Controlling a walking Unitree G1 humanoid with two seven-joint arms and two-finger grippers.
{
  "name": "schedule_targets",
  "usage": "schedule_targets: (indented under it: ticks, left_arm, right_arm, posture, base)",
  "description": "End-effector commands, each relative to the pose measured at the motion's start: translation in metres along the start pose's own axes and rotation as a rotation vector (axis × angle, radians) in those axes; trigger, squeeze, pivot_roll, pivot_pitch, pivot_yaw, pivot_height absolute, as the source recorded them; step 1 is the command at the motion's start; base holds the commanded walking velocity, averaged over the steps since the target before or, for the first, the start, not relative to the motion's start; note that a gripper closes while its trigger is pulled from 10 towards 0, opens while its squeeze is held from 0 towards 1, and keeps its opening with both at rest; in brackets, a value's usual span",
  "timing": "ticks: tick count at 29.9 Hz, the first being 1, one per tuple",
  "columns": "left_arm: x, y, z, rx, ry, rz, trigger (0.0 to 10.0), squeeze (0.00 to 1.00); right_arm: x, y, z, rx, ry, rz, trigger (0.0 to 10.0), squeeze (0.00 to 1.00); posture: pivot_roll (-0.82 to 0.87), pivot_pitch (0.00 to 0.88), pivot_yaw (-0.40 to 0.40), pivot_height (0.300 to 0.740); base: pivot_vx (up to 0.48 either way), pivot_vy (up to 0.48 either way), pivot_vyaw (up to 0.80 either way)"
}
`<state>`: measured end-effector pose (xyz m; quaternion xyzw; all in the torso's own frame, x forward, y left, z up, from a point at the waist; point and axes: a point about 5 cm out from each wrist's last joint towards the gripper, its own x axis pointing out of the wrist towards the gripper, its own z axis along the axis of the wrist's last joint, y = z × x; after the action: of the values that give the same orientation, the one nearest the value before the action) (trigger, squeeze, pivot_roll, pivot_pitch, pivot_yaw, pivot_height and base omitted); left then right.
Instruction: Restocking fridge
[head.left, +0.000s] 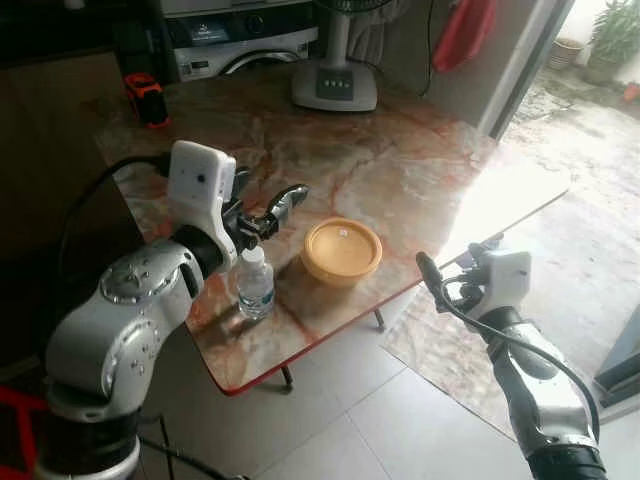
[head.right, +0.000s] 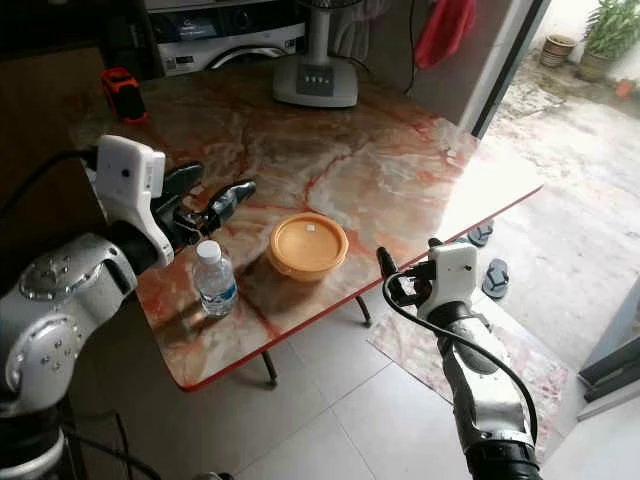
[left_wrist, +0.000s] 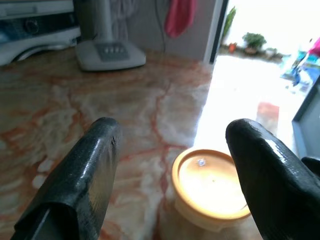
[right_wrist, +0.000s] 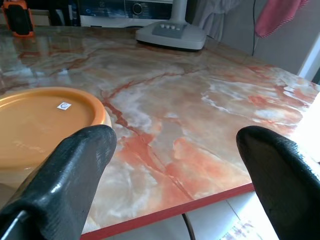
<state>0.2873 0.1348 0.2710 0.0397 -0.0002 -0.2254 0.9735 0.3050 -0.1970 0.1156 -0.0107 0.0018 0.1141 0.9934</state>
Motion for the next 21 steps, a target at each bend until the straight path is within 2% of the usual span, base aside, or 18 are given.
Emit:
schedule_targets:
  ticks: [1,2,3,4,7,11,12,13,14,18,21]
  left_arm:
    - [0.001,0.004,-0.002,-0.042,0.082,-0.002,10.0,0.00]
    - [0.002,0.004,-0.001,-0.058,0.100,-0.018,10.0,0.00]
    - [0.004,0.006,-0.001,-0.064,0.175,-0.045,10.0,0.00]
    - [0.004,0.006,-0.001,-0.064,0.175,-0.045,10.0,0.00]
    - [0.007,0.010,-0.004,-0.045,0.261,-0.055,10.0,0.00]
    - [0.010,0.009,-0.012,-0.100,0.381,-0.131,10.0,0.00]
    - [0.009,0.010,-0.014,-0.070,0.431,-0.142,10.0,0.00]
    - [0.009,0.010,-0.014,-0.070,0.431,-0.142,10.0,0.00]
    - [0.008,0.014,-0.015,-0.009,0.458,-0.127,10.0,0.00]
    - [0.008,0.011,-0.011,-0.032,0.496,-0.210,10.0,0.00]
    - [0.007,0.014,-0.011,-0.003,0.541,-0.226,10.0,0.00]
  right_arm:
    - [0.001,-0.003,-0.002,-0.005,0.021,-0.001,10.0,0.00]
    - [0.001,-0.003,-0.002,-0.004,0.023,0.000,10.0,0.00]
    - [0.002,-0.002,-0.003,-0.006,0.032,0.006,10.0,0.00]
    - [0.002,-0.002,-0.003,-0.006,0.032,0.006,10.0,0.00]
    - [0.003,0.000,-0.005,-0.008,0.041,0.012,10.0,0.00]
    - [0.005,0.005,-0.008,-0.008,0.048,0.029,10.0,0.00]
    - [0.004,0.006,-0.008,-0.001,0.050,0.034,10.0,0.00]
    - [0.004,0.006,-0.008,-0.001,0.050,0.034,10.0,0.00]
    - [0.004,0.007,-0.009,0.000,0.056,0.040,10.0,0.00]
    - [0.003,0.006,-0.012,-0.007,0.066,0.043,10.0,0.00]
    - [0.005,0.006,-0.010,-0.007,0.059,0.046,10.0,0.00]
  posture:
    - [0.11,0.073,-0.100,0.740]
    - [0.12,0.075,-0.100,0.740]
    - [0.12,0.076,-0.100,0.740]
    - [0.12,0.076,-0.100,0.740]
    - [0.13,0.081,-0.098,0.740]
    - [0.13,0.087,-0.091,0.740]
    - [0.13,0.091,-0.090,0.740]
    - [0.13,0.091,-0.090,0.740]
    - [0.13,0.094,-0.089,0.740]
    - [0.14,0.098,-0.088,0.740]
    - [0.14,0.102,-0.086,0.740]
  base:
    - [0.000,0.000,0.00]
    - [0.000,0.000,0.00]
    - [0.000,0.000,0.00]
    - [0.000,0.000,0.00]
    - [0.000,0.000,0.00]
    - [0.000,0.000,0.00]
    - [0.000,0.000,0.00]
    - [0.000,0.000,0.00]
    - [0.000,0.000,0.00]
    - [0.000,0.000,0.00]
    - [0.000,0.000,0.00]
